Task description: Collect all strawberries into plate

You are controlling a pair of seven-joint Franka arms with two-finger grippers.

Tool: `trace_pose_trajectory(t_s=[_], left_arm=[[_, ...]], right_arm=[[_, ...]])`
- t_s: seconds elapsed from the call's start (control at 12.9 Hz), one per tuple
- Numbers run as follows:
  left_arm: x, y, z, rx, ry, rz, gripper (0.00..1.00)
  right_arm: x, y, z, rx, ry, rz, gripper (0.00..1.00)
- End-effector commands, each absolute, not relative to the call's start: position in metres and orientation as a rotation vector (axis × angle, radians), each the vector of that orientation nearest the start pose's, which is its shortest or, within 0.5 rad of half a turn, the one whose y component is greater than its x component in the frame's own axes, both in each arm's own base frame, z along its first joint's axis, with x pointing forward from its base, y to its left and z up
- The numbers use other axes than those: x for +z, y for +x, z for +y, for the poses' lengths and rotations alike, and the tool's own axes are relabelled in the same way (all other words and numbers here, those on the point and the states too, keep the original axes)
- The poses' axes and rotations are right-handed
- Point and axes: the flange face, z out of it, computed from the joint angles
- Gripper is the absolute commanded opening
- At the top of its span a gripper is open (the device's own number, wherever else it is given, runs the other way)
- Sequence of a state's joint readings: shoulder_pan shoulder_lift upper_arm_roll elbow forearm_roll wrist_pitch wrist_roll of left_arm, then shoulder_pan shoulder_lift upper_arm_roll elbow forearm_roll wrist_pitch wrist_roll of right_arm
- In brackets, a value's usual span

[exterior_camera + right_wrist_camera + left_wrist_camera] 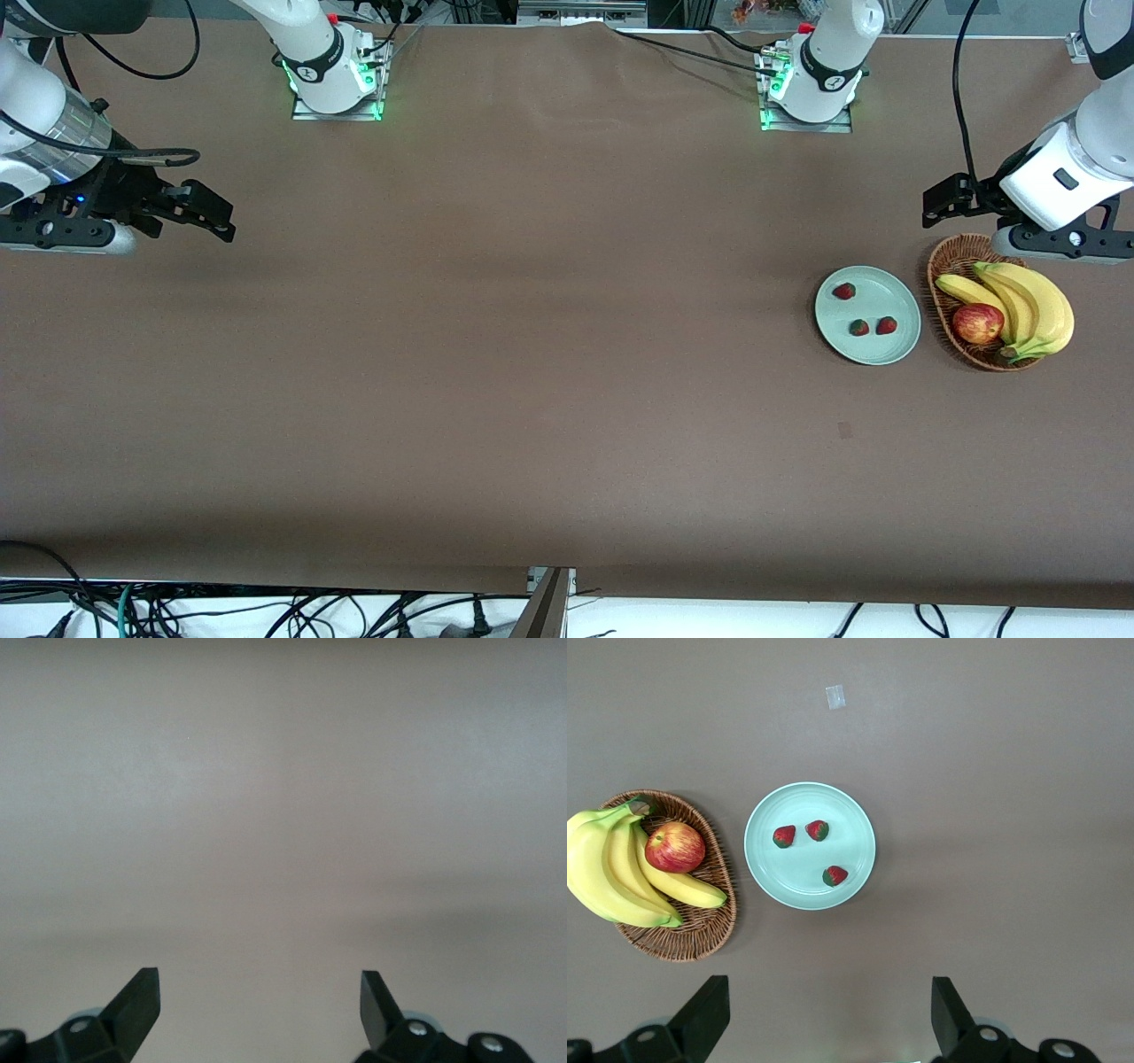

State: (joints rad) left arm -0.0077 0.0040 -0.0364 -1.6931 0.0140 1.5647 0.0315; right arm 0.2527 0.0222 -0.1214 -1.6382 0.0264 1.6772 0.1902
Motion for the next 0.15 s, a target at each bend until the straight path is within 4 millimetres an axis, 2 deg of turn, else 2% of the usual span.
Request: trace_pose_trajectory(t_s=[0.0,0.08], left_arm=[[0.5713,0.5454,-0.0219,0.216,-3.165,0.134,1.00],[0.5714,0.5454,-0.0223,0.216,-3.168,0.134,1.00]], right_arm=[[0.5929,0.5655,0.0786,-0.023,-3.115,0.092,1.00],[0.5929,0.5656,0.0777,-0.023,-3.115,0.094,1.00]])
